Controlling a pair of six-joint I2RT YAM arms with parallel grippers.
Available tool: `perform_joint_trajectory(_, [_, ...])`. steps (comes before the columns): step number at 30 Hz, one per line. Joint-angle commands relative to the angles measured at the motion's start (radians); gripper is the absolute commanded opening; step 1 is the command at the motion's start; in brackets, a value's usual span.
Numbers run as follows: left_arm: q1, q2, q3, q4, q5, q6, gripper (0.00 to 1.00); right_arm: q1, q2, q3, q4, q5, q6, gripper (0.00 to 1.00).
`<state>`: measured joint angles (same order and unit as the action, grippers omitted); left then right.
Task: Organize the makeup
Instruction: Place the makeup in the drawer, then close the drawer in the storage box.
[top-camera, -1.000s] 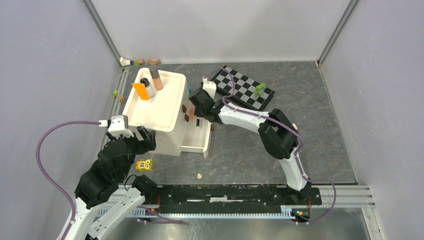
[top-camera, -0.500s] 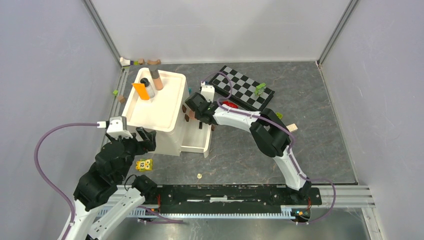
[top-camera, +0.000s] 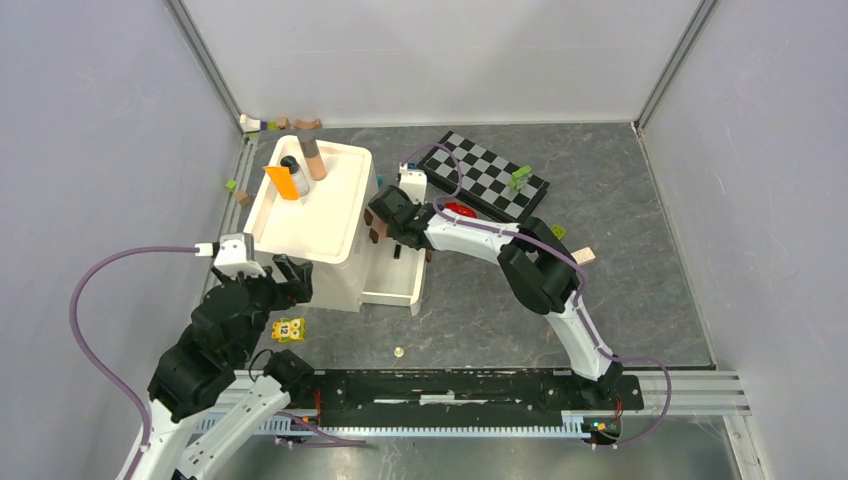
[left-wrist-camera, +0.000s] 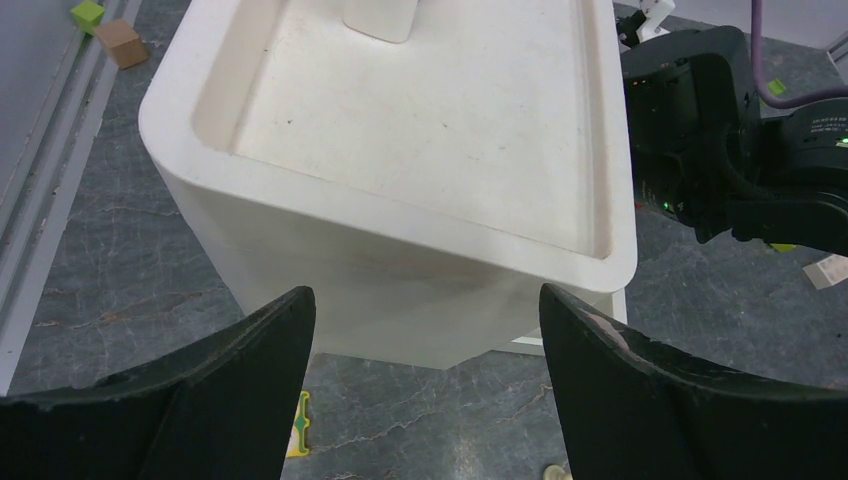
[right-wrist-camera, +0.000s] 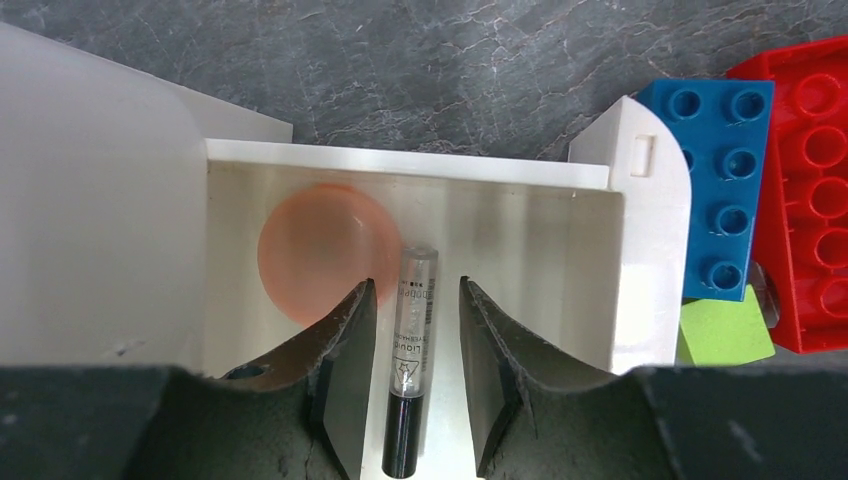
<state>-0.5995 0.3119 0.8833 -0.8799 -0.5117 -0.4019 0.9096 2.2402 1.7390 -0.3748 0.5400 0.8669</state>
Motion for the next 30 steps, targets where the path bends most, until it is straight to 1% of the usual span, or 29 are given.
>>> perform_joint_trajectory(1, [0.009,-0.007,-0.003,0.040,0.015,0.046,0.89,0.000,-0.105,0.025,0.051,0.004,-0.033,0.41])
perform_joint_trajectory(4, [0.008,-0.014,-0.005,0.045,0.016,0.048,0.89,0.001,-0.163,0.005,0.081,-0.039,-0.054,0.41])
perform_joint_trajectory(6, [0.009,-0.015,-0.006,0.045,0.016,0.048,0.89,0.001,-0.219,-0.037,0.101,-0.045,-0.072,0.41])
perform_joint_trajectory(11, [0.010,-0.005,-0.007,0.047,0.020,0.048,0.90,-0.004,-0.429,-0.281,0.212,-0.032,-0.151,0.41])
perform_joint_trajectory(13, [0.010,0.000,-0.009,0.050,0.026,0.051,0.90,-0.019,-0.503,-0.382,0.252,-0.059,-0.190,0.40])
perform_joint_trajectory(19, [0.010,0.021,0.002,0.050,0.045,0.057,0.89,-0.078,-0.684,-0.675,0.280,-0.076,-0.208,0.40])
perform_joint_trajectory(23, [0.009,0.069,0.075,0.048,0.056,0.064,0.87,-0.130,-0.749,-0.809,0.311,-0.117,-0.202,0.40])
perform_joint_trajectory(27, [0.010,0.179,0.199,0.058,0.077,0.106,0.88,-0.167,-0.761,-0.860,0.320,-0.165,-0.213,0.40])
perform_joint_trajectory(30, [0.009,0.293,0.291,0.063,0.134,0.128,0.88,-0.193,-0.750,-0.874,0.325,-0.214,-0.223,0.40])
